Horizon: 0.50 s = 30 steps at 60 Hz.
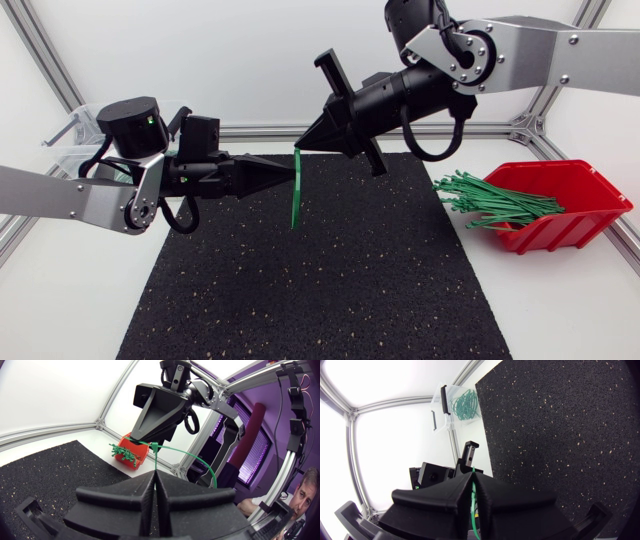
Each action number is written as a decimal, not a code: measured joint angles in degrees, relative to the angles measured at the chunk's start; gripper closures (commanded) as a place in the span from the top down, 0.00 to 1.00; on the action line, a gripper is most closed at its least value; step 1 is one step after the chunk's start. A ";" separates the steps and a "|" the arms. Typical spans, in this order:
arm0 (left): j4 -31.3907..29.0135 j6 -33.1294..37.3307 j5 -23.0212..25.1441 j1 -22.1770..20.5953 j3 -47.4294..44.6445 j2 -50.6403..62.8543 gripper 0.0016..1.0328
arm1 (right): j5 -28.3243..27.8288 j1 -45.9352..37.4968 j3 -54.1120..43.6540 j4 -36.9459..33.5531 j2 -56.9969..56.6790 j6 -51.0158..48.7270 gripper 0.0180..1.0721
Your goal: Take a green cable tie from the red box, thread the tail through the head to close it, then place it in the transparent bin on the left.
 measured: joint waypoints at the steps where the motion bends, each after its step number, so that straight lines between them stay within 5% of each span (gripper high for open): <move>1: 0.00 0.00 0.02 0.00 0.00 0.00 0.03 | -0.26 0.00 -0.02 -0.04 0.00 -0.02 0.06; 30: -0.46 -0.02 1.31 -1.11 -0.02 -0.90 0.03 | -4.94 -1.44 0.52 -3.21 4.31 -6.88 0.06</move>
